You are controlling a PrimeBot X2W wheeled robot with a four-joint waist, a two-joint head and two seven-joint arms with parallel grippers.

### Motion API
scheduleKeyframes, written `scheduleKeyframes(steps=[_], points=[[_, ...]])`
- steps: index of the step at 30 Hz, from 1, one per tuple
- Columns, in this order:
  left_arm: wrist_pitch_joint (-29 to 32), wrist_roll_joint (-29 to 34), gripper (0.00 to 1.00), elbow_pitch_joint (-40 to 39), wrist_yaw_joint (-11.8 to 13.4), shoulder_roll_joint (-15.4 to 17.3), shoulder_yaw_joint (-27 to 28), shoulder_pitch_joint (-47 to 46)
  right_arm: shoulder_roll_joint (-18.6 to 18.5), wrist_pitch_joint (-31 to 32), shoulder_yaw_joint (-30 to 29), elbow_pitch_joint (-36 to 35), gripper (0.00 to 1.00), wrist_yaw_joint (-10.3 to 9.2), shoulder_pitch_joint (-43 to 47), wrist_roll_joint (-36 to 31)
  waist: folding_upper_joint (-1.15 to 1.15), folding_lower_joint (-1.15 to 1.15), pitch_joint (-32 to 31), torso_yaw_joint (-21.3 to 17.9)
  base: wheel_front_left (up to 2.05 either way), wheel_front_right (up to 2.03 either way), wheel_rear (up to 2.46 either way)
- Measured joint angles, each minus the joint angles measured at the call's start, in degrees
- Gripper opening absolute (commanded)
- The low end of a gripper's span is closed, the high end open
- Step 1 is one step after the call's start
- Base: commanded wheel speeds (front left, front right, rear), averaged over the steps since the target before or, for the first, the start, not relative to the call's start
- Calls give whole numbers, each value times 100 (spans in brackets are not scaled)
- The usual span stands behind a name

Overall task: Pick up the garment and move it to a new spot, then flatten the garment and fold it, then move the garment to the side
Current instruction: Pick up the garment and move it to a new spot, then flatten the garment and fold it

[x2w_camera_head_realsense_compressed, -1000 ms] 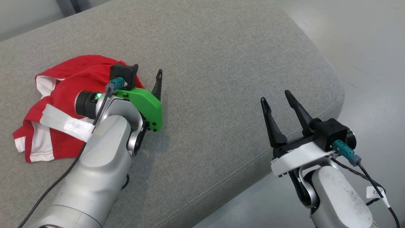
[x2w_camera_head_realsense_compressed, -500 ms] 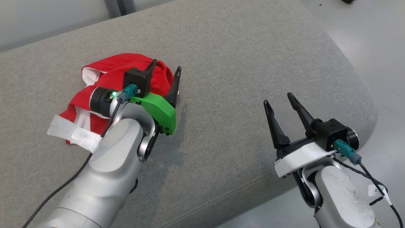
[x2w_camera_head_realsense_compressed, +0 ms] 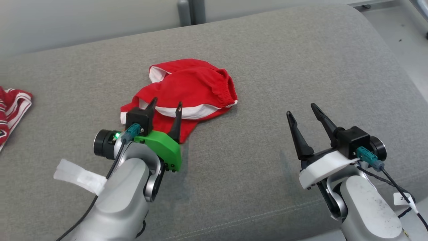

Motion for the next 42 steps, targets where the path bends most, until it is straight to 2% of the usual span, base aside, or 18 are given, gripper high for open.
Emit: scheduleKeyframes(steps=[5, 9, 14, 22, 34, 42], points=[[1, 0, 100, -320, 47, 5, 265, 461, -153, 0, -77, 166, 100, 19, 1, -79, 0, 0, -173, 488, 0, 0, 0], [1, 0, 100, -672, 54, 13, 485, 722, -363, 0, 35, 421, 100, 140, -22, -211, 0, 0, -269, 812, 0, 0, 0], [1, -1, 100, -1018, 70, 16, 548, 1060, -751, 11, 194, 847, 100, 248, -274, -504, 0, 0, -320, 1200, 0, 0, 0], [1, 1, 100, -1553, 70, 26, 538, 1214, -1098, 288, 309, 1432, 100, 352, -804, -655, 0, 0, -231, 1809, 0, 0, 0], [-15, 4, 100, -2137, 80, 30, 541, 1326, -1306, 693, 394, 2276, 100, 405, -1335, -644, 0, 0, 202, 2585, 0, 0, 0], [-15, 149, 100, -2246, 89, 31, 825, 1488, -1235, 670, 583, 2587, 100, 455, -1523, -630, 0, 0, 474, 2784, 0, 0, 0]])
